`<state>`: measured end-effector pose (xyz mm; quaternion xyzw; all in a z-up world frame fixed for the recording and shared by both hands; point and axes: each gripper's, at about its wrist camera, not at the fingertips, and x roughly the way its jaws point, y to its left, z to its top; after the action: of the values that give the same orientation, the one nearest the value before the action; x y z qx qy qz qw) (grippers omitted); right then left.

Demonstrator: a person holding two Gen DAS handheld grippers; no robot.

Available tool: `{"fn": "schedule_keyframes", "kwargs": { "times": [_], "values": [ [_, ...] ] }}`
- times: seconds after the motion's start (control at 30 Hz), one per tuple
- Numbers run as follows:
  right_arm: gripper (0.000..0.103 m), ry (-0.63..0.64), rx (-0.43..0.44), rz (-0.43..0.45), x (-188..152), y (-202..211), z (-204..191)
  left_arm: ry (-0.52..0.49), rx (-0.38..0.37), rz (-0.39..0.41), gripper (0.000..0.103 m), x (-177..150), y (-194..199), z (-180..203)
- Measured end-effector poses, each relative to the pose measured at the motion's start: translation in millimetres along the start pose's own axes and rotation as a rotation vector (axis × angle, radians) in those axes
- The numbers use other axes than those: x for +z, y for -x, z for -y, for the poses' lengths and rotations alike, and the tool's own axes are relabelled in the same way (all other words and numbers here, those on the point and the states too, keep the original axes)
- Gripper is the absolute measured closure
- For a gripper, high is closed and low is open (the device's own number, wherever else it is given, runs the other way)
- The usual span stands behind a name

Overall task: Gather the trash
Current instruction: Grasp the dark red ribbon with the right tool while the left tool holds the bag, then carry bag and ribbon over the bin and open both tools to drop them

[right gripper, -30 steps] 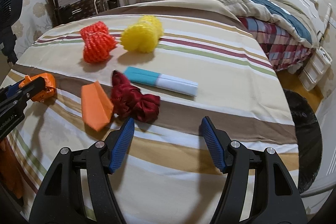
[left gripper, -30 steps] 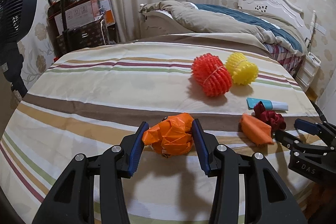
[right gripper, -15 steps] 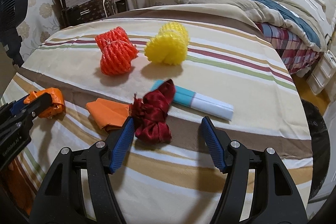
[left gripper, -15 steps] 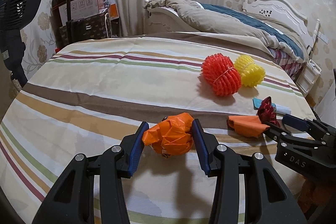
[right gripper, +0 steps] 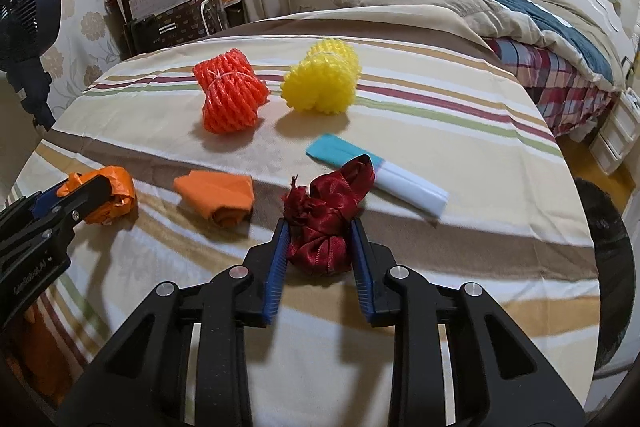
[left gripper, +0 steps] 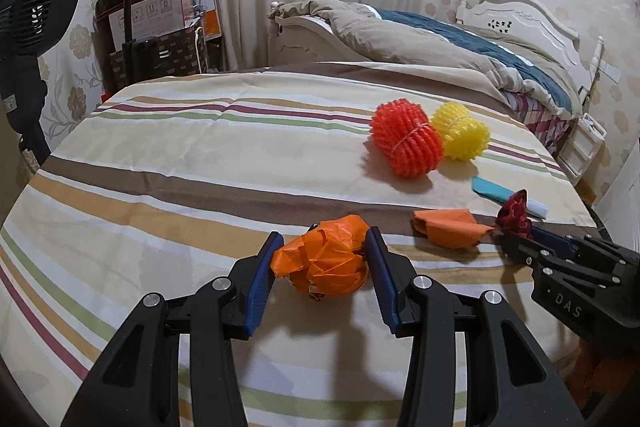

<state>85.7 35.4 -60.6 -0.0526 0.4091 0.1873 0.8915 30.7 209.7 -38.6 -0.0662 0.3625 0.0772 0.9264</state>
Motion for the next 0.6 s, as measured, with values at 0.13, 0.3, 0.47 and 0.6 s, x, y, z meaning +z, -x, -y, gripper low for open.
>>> {"fn": "schedule_keyframes", "kwargs": {
  "times": [0.13, 0.3, 0.47, 0.6],
  "values": [
    [0.074, -0.019, -0.006, 0.009, -8, 9, 9, -0.005, -0.018, 0.013, 0.058, -5, 8, 11],
    [0.074, -0.049, -0.027, 0.025, -19, 24, 26, -0.021, -0.046, 0.031, 0.058, -8, 21, 28],
    [0.074, -0.096, -0.060, 0.059, -28, 45, 53, -0.055, -0.093, 0.059, 0.058, -9, 35, 57],
    [0.074, -0.140, -0.097, 0.095, -32, 64, 79, -0.086, -0.142, 0.075, 0.058, -7, 39, 88]
  ]
}}
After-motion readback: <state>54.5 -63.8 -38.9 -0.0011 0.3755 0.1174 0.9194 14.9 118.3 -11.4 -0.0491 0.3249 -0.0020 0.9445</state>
